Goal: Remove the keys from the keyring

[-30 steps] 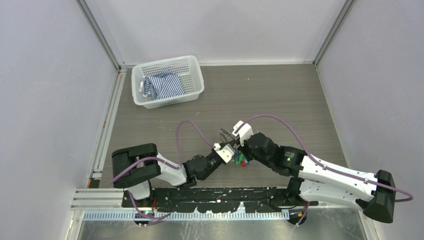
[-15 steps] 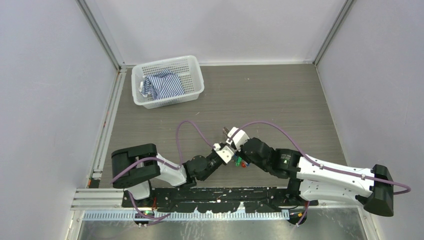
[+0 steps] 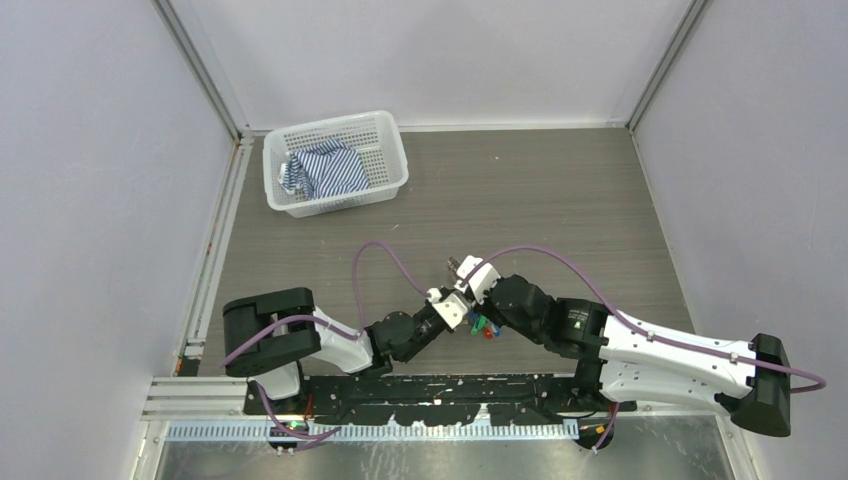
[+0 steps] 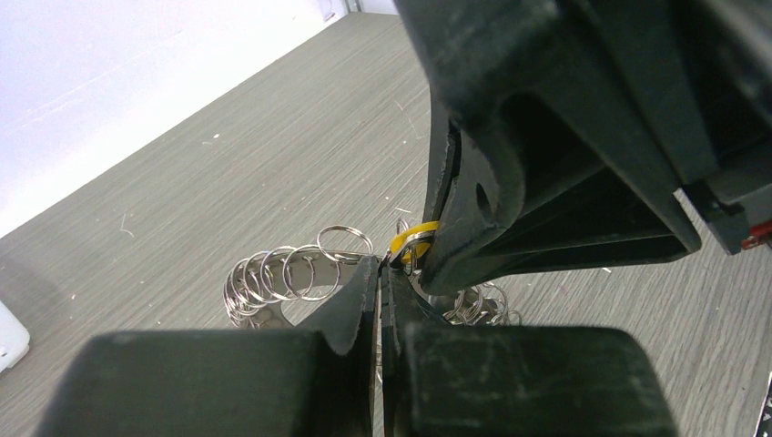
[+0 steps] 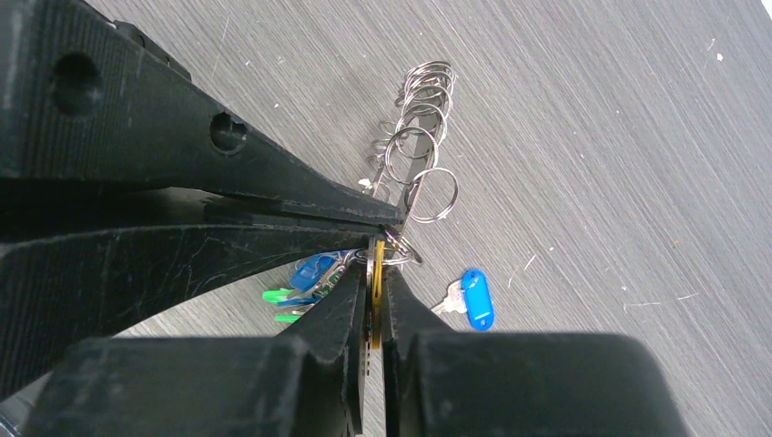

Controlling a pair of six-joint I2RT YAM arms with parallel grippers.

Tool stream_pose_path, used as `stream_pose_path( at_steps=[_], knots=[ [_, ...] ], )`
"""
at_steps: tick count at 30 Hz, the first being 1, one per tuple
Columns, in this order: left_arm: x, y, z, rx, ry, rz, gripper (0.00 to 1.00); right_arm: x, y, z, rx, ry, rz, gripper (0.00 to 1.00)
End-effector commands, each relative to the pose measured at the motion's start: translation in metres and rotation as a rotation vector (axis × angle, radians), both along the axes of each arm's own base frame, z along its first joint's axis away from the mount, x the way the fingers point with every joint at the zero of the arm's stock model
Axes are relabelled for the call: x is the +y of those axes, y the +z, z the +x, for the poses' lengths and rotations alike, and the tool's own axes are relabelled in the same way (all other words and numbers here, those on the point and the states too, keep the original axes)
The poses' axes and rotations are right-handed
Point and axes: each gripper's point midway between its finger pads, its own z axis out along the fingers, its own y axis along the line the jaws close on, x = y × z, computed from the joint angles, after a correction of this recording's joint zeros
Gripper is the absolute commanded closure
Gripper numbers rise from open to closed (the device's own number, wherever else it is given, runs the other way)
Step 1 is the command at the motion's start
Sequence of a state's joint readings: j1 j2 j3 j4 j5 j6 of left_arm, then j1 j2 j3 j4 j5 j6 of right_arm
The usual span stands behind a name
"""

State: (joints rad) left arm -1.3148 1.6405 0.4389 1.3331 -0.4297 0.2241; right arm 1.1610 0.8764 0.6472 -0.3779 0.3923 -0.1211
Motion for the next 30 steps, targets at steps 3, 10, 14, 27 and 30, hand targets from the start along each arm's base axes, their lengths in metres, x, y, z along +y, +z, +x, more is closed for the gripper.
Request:
stream_pose_path(
  at_steps=[3,10,14,27,30],
  knots=[
    [-0.009,0.036,-0.011,-0.025,-0.071,-0.136,1.00,0.034,0.032,-0.006,0.034,0.035,0.193,0.94],
    [-0.006,0.040,0.000,-0.033,-0.001,-0.143,1.00,0.018,0.022,-0.011,0.105,-0.080,0.269,0.80],
    [-0.007,0.042,0.001,0.003,0.005,-0.177,1.00,0.005,0.025,-0.011,0.119,-0.161,0.354,0.70],
    [-0.003,0.041,0.004,0.022,0.027,-0.192,1.00,-0.036,0.059,0.016,0.139,-0.622,0.656,0.43],
    [-0.002,0.042,0.005,0.016,0.030,-0.190,1.00,-0.034,0.069,0.017,0.171,-0.650,0.751,0.47]
  ],
)
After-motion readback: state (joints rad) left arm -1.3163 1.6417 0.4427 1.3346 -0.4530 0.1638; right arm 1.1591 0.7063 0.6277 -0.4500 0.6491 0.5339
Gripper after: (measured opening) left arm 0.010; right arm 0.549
